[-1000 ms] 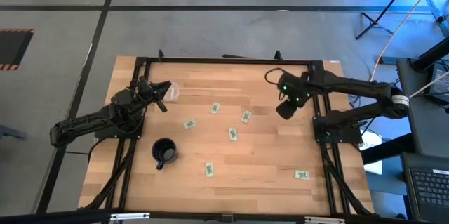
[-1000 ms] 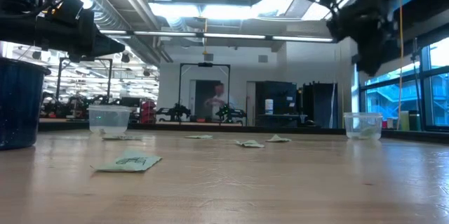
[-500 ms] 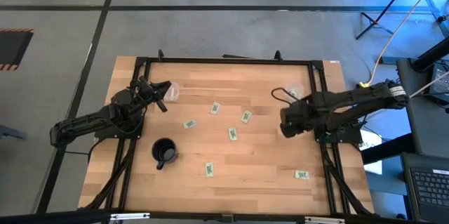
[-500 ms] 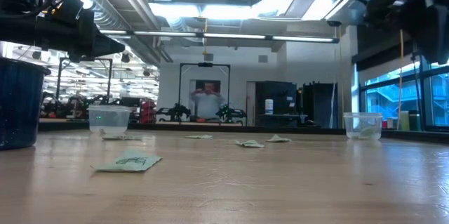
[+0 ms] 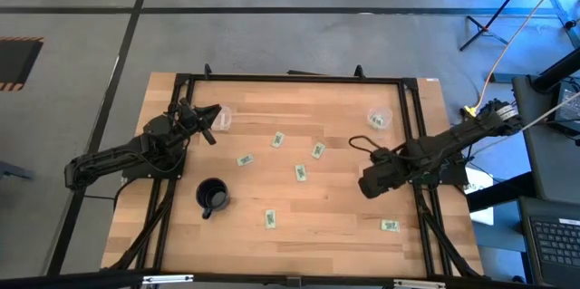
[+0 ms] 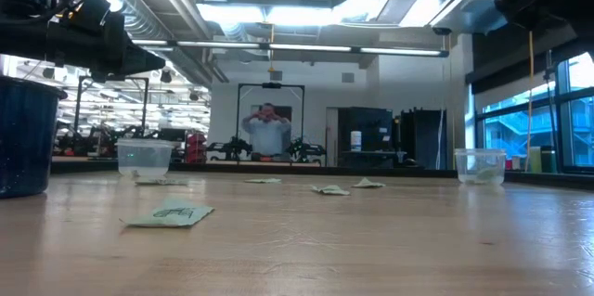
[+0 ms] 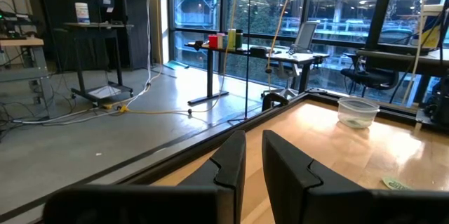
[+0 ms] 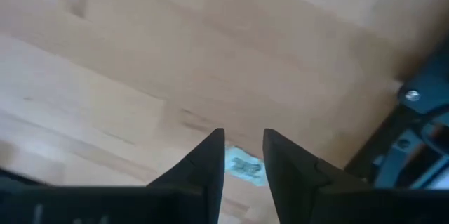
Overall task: Pick and place Stevia / Truvia into bins
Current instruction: Put the stevia packet into the right transparent container
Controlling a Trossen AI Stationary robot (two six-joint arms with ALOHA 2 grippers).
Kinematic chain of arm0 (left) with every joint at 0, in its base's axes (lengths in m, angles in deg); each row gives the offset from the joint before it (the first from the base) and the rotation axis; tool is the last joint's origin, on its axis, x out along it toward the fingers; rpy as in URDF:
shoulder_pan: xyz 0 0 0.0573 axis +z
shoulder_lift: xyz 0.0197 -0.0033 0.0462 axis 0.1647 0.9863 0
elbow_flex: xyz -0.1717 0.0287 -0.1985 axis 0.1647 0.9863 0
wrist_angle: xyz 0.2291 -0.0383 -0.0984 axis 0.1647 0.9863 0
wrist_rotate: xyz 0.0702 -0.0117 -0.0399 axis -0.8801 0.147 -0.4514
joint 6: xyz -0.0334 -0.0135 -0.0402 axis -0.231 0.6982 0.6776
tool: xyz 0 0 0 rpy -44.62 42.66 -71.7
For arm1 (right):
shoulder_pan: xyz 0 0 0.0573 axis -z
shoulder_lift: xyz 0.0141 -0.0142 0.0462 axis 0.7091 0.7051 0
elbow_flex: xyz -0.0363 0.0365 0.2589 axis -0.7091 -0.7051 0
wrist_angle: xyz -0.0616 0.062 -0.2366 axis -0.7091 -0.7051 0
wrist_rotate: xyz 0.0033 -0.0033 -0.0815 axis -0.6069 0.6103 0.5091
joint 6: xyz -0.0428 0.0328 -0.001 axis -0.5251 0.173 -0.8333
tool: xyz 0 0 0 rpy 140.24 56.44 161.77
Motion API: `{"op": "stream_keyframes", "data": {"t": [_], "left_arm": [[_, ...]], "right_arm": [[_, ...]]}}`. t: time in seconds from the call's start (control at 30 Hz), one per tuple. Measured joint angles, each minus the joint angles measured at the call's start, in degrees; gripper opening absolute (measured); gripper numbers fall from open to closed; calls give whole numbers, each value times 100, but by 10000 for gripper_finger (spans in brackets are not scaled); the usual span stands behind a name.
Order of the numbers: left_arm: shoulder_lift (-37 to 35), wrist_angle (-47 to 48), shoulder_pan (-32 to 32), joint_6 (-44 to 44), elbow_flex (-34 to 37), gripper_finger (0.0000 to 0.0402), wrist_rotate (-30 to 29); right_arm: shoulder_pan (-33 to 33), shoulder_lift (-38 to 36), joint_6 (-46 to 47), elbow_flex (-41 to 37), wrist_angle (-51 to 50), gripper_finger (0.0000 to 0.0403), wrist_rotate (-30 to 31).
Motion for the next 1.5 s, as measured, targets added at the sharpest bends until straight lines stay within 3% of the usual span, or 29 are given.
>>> {"op": "stream_keyframes", "data": {"t": [0.4,0.53,0.77,0.9,1.17,1.5], "left_arm": [[-2,0,1,13,0,43,2],[0,0,0,91,0,43,2],[-2,0,1,101,0,43,2],[0,0,1,101,0,43,2],[-1,0,0,103,0,43,2],[0,0,0,172,0,43,0]], "right_arm": [[-622,661,1034,-79,-5,108,-515],[-943,671,1630,-79,-6,146,-568],[-1633,671,2491,-79,8,246,-566],[-2000,681,3216,-79,39,274,-522],[-2403,1082,3334,-79,60,283,-345],[-2412,1814,3335,-79,914,279,-345]]}}
